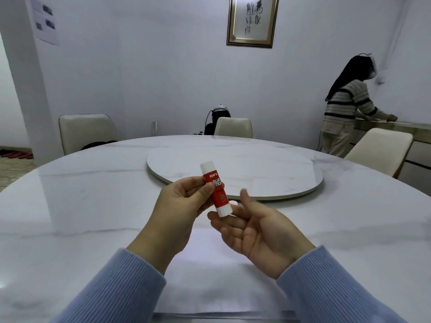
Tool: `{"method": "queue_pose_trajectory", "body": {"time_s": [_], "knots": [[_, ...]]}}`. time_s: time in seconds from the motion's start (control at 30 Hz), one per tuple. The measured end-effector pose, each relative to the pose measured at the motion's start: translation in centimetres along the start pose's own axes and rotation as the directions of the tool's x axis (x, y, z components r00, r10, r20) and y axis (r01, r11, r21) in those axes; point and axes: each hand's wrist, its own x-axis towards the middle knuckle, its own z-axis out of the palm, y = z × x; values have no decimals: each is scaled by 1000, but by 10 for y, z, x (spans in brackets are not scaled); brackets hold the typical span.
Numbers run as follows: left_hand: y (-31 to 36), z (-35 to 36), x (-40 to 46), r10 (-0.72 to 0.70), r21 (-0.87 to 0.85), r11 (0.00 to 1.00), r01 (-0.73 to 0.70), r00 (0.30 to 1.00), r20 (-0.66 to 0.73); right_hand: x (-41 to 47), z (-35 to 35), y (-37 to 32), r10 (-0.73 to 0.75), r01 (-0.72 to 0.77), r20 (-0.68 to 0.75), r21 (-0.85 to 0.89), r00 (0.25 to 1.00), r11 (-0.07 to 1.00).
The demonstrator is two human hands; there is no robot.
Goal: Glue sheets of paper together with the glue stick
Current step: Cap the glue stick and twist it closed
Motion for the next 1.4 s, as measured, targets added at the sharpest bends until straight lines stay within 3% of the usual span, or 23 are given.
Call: {"method": "queue_pose_trajectory", "body": {"time_s": [0.1, 0.23, 0.4, 0.6, 0.77, 0.9, 1.0, 1.07, 1.2, 1.4], "knots": [[-2, 3, -2, 0, 51, 999, 0, 1000, 7, 1, -1, 2, -29, 32, -28, 90, 999, 995], [-1, 2, -2, -6, 31, 1000, 7, 1000, -16, 3, -1, 5, -134, 135, -37, 49, 990, 990], [-1, 3, -1, -40, -38, 998, 40, 999, 13, -3, 4, -3, 5, -10, 44, 113, 999, 993], [-6, 4, -1, -33, -20, 999, 34, 999, 7, 0, 4, 5, -180, 178, -106, -27, 978, 984], [-4, 4, -1, -29, -24, 999, 30, 1000, 4, -3, 4, -1, -19, 21, -51, 48, 999, 999], [-4, 3, 0, -35, -10, 999, 35, 999, -16, 2, 4, 6, -140, 141, -36, 52, 990, 989], [-4, 4, 0, -37, -10, 999, 36, 999, -31, 5, 2, 8, -287, 283, -87, -49, 954, 958], [-2, 4, 0, -32, -15, 999, 31, 999, -26, 4, 3, 7, -256, 255, -47, -26, 965, 966], [-1, 1, 1, -29, -22, 999, 29, 999, -13, 2, 6, 4, -55, 55, 0, 58, 998, 997], [-3, -1, 4, 7, 0, 1000, -7, 1000, -29, 8, 6, 11, -214, 215, -59, 13, 975, 977]]}}
